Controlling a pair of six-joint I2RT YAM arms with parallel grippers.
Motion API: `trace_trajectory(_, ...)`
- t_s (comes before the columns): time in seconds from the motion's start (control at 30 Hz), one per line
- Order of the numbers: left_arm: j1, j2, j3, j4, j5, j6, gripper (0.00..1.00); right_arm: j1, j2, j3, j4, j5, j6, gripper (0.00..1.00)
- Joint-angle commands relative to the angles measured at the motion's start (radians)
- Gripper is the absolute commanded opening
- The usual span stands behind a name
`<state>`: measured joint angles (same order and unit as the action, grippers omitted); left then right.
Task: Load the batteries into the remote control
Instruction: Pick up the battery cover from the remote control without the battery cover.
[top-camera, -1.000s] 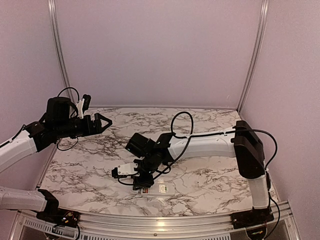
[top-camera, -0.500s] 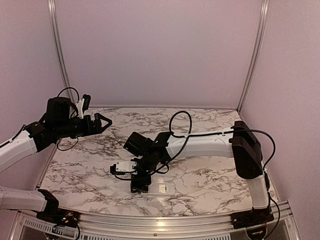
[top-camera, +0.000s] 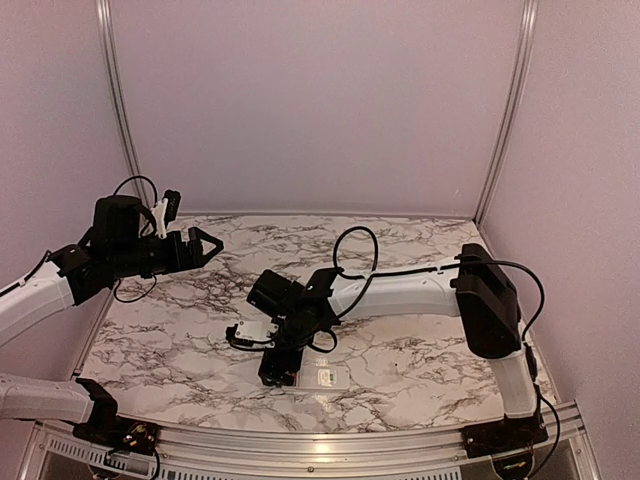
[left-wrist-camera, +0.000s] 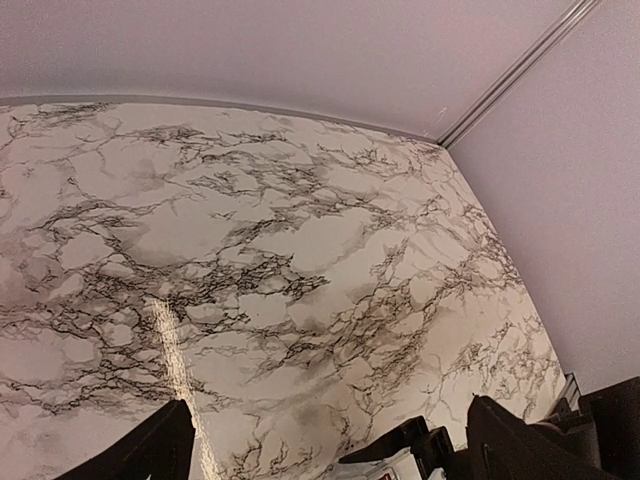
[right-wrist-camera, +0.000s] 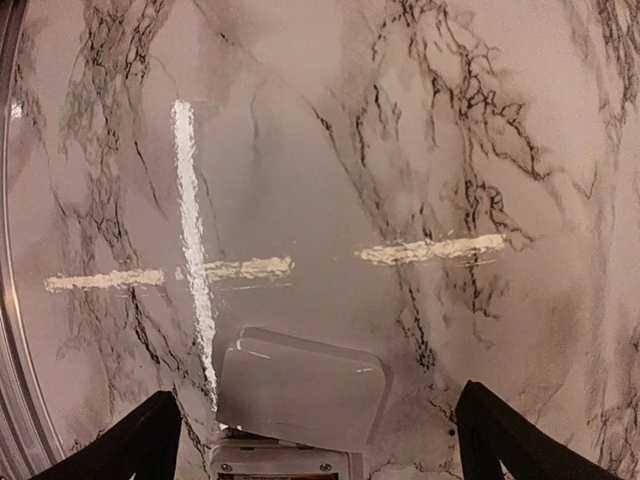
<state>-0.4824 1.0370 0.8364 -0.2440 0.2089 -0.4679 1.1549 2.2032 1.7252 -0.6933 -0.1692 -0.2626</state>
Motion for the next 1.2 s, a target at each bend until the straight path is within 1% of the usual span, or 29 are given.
trace_trajectory(0.0, 0.007, -0.024, -0.013, 0.017, -0.012, -0.001, 0.99, 0.013, 0.027, 0.021, 0.023, 0.049, 0.069, 0.92)
trace_trajectory(0.1, 0.007, -0.026, -0.013, 0.019, -0.013, 0.000, 0.99, 0.018, 0.046, 0.038, 0.006, 0.058, 0.085, 0.88)
trace_trajectory(0.33, 0.007, -0.025, -0.022, 0.019, -0.024, -0.006, 0.99, 0.020, 0.058, 0.034, 0.021, 0.048, 0.110, 0.86)
trace_trajectory(0.47, 0.007, -0.029, -0.023, 0.020, -0.031, -0.008, 0.99, 0.024, 0.073, 0.042, 0.023, 0.046, 0.113, 0.79)
trace_trajectory(0.53, 0.007, -0.032, -0.023, 0.018, -0.039, -0.007, 0.99, 0.028, 0.079, 0.050, 0.019, 0.058, 0.111, 0.77)
trace_trajectory(0.7, 0.007, -0.033, -0.022, 0.015, -0.054, -0.001, 0.99, 0.045, 0.088, 0.062, -0.004, 0.097, 0.109, 0.76)
trace_trajectory(0.87, 0.007, -0.032, -0.021, 0.011, -0.060, 0.002, 0.99, 0.060, 0.097, 0.066, -0.017, 0.121, 0.119, 0.70)
trace_trajectory(1.03, 0.007, -0.034, -0.014, 0.007, -0.065, 0.008, 0.99, 0.062, 0.091, 0.069, -0.038, 0.149, 0.140, 0.73)
trace_trajectory(1.17, 0.007, -0.033, -0.013, 0.009, -0.063, 0.008, 0.99, 0.062, 0.087, 0.075, -0.064, 0.154, 0.155, 0.70)
